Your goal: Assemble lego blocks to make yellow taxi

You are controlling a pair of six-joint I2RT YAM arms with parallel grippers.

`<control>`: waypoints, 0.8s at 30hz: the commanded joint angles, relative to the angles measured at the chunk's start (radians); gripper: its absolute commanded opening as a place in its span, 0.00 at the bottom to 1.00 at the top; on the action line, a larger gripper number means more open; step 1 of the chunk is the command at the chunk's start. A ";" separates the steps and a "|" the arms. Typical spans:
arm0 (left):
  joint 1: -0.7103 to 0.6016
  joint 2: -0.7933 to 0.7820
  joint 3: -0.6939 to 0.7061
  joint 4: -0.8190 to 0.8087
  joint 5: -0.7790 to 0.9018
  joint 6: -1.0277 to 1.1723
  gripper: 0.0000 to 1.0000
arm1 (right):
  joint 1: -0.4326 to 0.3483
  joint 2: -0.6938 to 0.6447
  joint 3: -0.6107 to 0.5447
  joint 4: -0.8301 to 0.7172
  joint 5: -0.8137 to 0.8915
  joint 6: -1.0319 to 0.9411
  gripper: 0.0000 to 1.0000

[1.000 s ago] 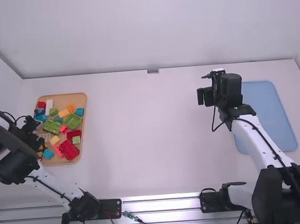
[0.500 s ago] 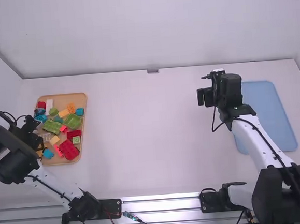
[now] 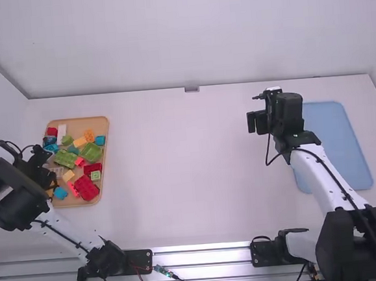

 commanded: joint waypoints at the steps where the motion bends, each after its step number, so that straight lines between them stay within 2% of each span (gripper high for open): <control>1: -0.002 0.019 -0.032 0.012 0.012 0.013 0.83 | 0.002 0.002 0.026 0.000 0.002 0.003 0.99; 11: -0.003 0.020 -0.038 0.017 0.071 0.015 0.83 | 0.002 0.002 0.026 -0.001 0.002 0.003 0.99; 24: -0.004 0.021 -0.093 0.089 0.034 0.015 0.82 | 0.002 0.002 0.026 -0.007 0.002 0.002 0.99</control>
